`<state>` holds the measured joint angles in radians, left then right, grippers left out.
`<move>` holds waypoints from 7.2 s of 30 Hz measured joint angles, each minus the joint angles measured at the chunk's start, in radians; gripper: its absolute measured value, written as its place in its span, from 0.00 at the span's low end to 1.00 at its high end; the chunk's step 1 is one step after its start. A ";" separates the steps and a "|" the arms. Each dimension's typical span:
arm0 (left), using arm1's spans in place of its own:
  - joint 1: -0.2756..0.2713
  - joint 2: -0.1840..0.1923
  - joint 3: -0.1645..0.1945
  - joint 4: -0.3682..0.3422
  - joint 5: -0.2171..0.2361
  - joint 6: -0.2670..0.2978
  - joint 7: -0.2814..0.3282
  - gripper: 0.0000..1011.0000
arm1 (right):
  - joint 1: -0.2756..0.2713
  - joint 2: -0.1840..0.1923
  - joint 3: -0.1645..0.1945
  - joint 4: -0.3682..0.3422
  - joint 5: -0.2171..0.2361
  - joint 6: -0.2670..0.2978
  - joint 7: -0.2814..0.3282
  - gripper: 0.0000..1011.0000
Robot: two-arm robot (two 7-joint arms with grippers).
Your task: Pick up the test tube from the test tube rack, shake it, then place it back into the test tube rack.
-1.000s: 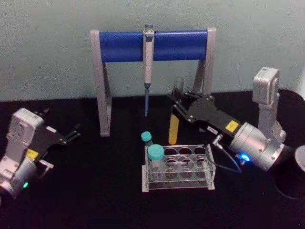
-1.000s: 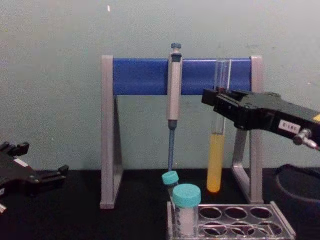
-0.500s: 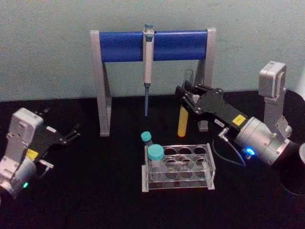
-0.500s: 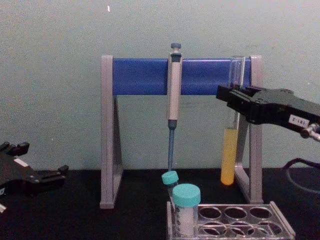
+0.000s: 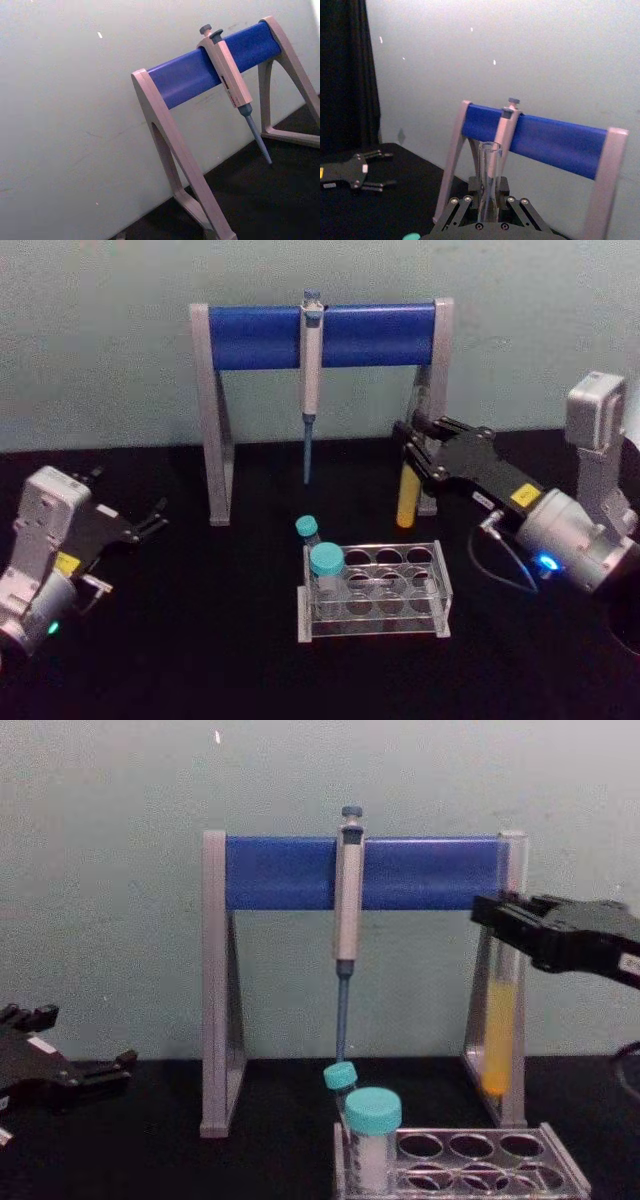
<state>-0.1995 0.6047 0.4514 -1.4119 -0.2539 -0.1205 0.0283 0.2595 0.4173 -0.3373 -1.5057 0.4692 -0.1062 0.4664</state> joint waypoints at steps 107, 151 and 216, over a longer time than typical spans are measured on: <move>0.000 0.000 0.000 0.000 0.000 0.000 0.000 0.99 | 0.001 0.053 -0.103 0.010 0.102 -0.074 0.202 0.22; 0.000 0.000 0.000 0.000 0.000 0.000 0.000 0.99 | -0.003 0.000 -0.126 0.131 0.072 -0.091 0.185 0.22; 0.000 0.000 0.000 0.000 0.000 0.000 0.000 0.99 | 0.002 -0.021 -0.128 0.175 0.055 -0.070 0.177 0.60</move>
<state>-0.1995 0.6047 0.4514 -1.4120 -0.2539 -0.1205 0.0283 0.2610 0.3968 -0.4652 -1.3305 0.5239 -0.1762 0.6436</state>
